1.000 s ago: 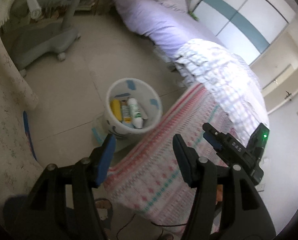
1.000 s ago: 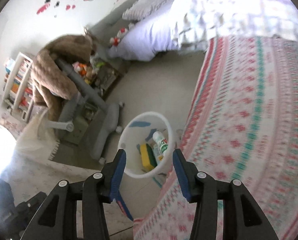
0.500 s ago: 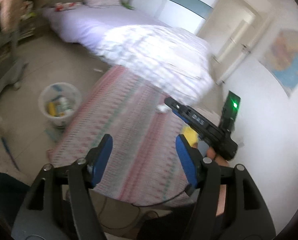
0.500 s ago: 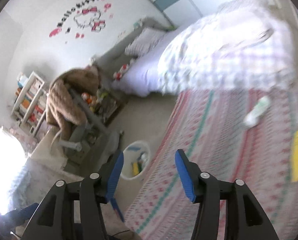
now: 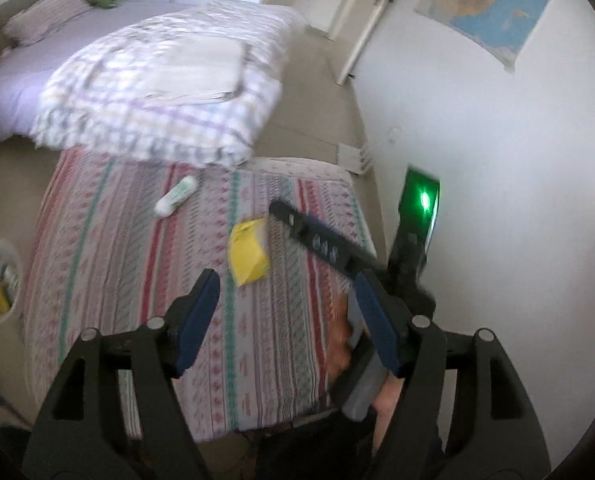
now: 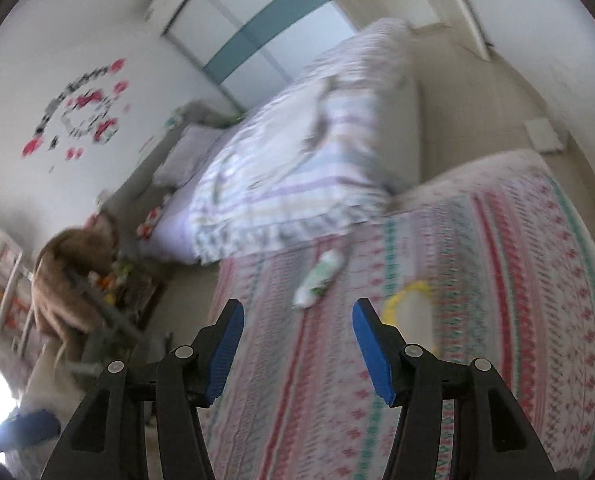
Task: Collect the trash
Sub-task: 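Return to the bed and grasp the other white bottle with the left tool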
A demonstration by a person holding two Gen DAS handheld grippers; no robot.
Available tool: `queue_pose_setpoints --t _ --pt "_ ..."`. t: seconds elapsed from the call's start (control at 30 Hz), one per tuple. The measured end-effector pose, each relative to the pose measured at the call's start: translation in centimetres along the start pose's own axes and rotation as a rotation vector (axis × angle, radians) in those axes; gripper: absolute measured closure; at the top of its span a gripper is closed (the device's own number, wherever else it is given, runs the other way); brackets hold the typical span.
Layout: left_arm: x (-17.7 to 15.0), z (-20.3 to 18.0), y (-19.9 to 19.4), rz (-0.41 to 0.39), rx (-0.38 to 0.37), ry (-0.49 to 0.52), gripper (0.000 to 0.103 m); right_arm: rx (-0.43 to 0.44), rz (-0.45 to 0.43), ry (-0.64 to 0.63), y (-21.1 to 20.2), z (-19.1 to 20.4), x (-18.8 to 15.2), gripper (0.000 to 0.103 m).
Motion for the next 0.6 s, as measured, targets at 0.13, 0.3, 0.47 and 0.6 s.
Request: queue_pose_setpoints --t 0.13,0.3,0.47,0.6 --pt "3.5 -0.5 3.5 0.038 -0.015 0.048 0.032 -0.031 0.032 0.036 1.6 -2.5 -0.4 0.045" --pt "6.7 1.8 6.9 0.029 0.027 0.072 0.031 -0.068 0.056 -0.014 2.7 -3.8 -1.0 0.045" --pt "7.8 9.4 11.6 0.041 0.200 0.103 0.030 -0.130 0.082 -0.016 4.6 -5.0 -1.0 0.045" --pt "7.0 15.4 16.2 0.143 0.318 0.129 0.030 -0.140 0.086 -0.015 5.3 -5.2 -0.5 0.045"
Point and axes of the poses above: each gripper's, at about its wrist camera, not at the fingertips, and y roughly the way its jaws point, z to its left, x to its top, the point moved 5 cm from there along y, roughly the way its jaws point, and after that the axes turned 15 degrees about -x, right-handed, at the moved point
